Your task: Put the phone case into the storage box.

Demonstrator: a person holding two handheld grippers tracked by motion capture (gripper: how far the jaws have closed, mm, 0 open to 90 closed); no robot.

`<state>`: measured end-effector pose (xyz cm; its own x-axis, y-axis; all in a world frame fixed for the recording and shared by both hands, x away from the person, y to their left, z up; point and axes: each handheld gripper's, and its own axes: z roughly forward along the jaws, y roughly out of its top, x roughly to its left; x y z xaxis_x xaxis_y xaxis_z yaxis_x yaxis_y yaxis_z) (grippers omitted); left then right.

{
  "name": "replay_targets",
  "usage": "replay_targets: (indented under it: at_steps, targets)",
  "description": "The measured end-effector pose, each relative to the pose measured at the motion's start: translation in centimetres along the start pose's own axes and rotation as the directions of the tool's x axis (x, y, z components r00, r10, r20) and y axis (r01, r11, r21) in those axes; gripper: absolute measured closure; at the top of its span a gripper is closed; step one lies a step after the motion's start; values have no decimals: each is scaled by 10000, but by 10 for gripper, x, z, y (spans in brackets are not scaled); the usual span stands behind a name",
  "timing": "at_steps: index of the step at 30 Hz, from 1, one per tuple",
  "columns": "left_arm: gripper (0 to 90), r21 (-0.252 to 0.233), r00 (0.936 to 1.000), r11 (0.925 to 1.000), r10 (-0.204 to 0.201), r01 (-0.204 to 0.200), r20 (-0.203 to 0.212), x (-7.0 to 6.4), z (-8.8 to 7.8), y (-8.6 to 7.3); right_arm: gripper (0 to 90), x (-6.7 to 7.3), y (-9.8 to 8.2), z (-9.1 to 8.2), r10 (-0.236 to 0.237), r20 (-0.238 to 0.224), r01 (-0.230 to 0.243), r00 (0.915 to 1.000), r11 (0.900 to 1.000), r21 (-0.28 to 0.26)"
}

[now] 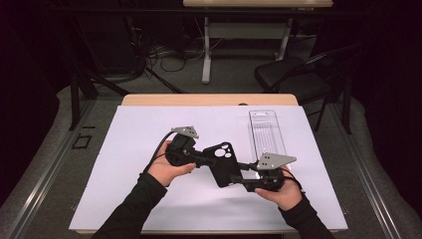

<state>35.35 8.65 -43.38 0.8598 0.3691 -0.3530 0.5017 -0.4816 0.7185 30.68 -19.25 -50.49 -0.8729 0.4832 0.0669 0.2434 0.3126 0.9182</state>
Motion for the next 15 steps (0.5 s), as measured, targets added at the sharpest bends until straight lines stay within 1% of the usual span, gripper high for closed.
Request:
replay_targets:
  at_steps: [3, 6, 7, 9, 10, 11, 15]
  targets:
    - [817, 115, 9999, 9999, 38, -36, -166, 0, -1, 0, 531, 1, 2, -1, -117, 177, 117, 9998, 9999, -3]
    - [816, 148, 9998, 9999, 52, -49, -181, -1, -2, 1, 533, 2, 4, -3, -78, 273, 79, 9996, 10000, -40]
    - [817, 170, 9998, 9998, 61, -58, -209, -1, -2, 1, 531, 3, 4, -3, -85, 325, 84, 9994, 10000, 26]
    - [817, 265, 9995, 9996, 95, -87, -293, -2, -3, 1, 530, 3, 5, -4, -164, 433, 161, 9989, 9999, 64]
    - [817, 259, 9996, 9996, 97, -91, -247, -2, -2, 1, 528, 4, 6, -4, -159, 453, 156, 9988, 9999, 67]
    - [817, 293, 9996, 9995, 126, -119, -238, -2, -2, 1, 527, 4, 7, -4, -199, 474, 196, 9987, 9998, 57]
    - [816, 421, 9990, 9990, 153, -136, -417, -3, -2, 1, 522, 5, 8, -5, -424, 616, 422, 9972, 9991, 38]
